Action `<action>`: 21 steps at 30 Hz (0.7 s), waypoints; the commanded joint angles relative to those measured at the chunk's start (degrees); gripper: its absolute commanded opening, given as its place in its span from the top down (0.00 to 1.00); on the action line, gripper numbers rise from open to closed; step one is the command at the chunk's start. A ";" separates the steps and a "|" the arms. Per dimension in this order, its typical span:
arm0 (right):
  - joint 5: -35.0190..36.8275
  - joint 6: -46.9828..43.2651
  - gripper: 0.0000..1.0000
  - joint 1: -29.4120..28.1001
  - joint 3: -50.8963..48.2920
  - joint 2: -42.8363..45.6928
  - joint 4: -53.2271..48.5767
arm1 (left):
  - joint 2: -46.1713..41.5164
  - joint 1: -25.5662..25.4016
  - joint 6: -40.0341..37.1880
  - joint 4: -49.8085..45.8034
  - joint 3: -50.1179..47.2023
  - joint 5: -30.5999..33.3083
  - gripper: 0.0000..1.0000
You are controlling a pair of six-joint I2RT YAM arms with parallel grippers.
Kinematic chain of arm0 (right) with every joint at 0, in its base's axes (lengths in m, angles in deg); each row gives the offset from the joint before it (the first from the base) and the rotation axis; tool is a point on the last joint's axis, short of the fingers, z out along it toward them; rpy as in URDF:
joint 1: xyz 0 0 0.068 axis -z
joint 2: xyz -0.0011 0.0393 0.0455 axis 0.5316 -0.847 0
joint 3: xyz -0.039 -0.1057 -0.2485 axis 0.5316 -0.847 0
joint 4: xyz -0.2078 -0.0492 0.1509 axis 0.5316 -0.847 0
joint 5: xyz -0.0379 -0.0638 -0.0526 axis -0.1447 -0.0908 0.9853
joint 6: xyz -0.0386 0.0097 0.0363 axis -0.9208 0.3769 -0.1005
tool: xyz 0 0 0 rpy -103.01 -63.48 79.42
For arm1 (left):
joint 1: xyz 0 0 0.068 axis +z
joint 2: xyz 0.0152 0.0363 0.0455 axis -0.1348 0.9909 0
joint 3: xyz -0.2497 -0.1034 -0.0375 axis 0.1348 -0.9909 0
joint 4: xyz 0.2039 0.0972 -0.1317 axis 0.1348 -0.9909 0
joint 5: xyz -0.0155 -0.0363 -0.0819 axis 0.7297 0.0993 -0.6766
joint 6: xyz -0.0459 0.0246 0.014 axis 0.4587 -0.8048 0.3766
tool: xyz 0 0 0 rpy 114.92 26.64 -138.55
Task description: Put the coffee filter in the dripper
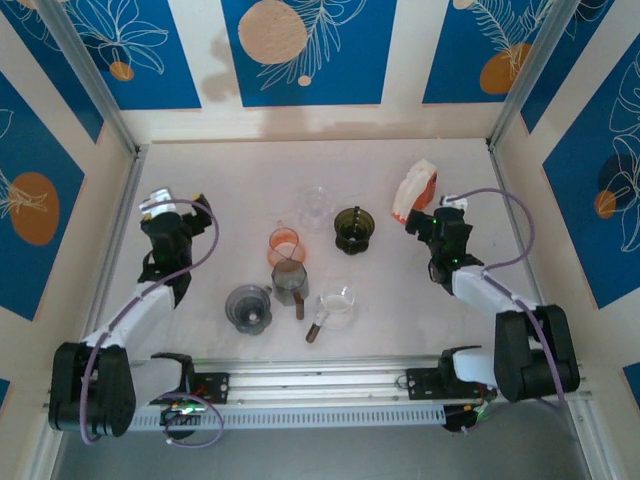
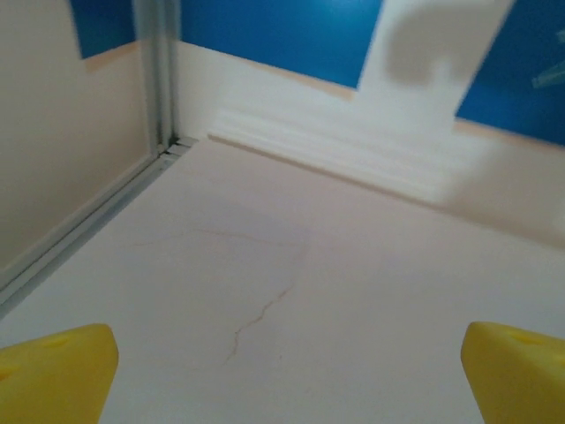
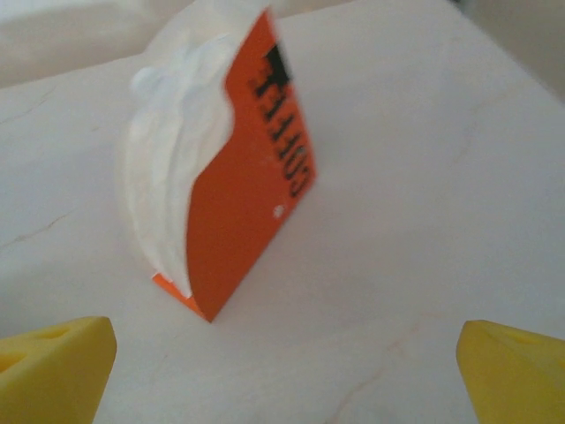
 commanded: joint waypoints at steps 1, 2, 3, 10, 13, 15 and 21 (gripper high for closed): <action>7.40 24.05 0.01 2.33 5.21 4.65 -19.29 | -3.00 1.47 18.54 -12.97 3.06 4.94 0.00; 4.11 26.22 0.01 3.72 5.26 5.17 -19.83 | -3.52 2.19 19.43 -13.57 3.17 2.64 0.00; -1.43 25.95 0.01 5.11 4.30 5.67 -17.47 | -3.96 2.95 20.08 -13.61 3.17 -1.71 0.00; -15.40 21.93 0.01 3.46 6.87 6.58 -20.98 | -6.48 4.42 25.56 -10.11 2.32 -16.27 0.00; -19.62 18.83 0.01 -0.21 9.07 7.31 -25.23 | -6.88 4.44 26.05 -10.70 3.66 -23.79 0.03; -20.60 17.09 0.01 -3.76 9.54 8.37 -27.07 | -5.75 4.35 26.08 -17.06 6.90 -29.05 0.07; -28.04 11.85 0.06 -13.45 10.81 11.58 -28.95 | -5.28 3.07 24.54 -33.51 12.18 -40.27 0.13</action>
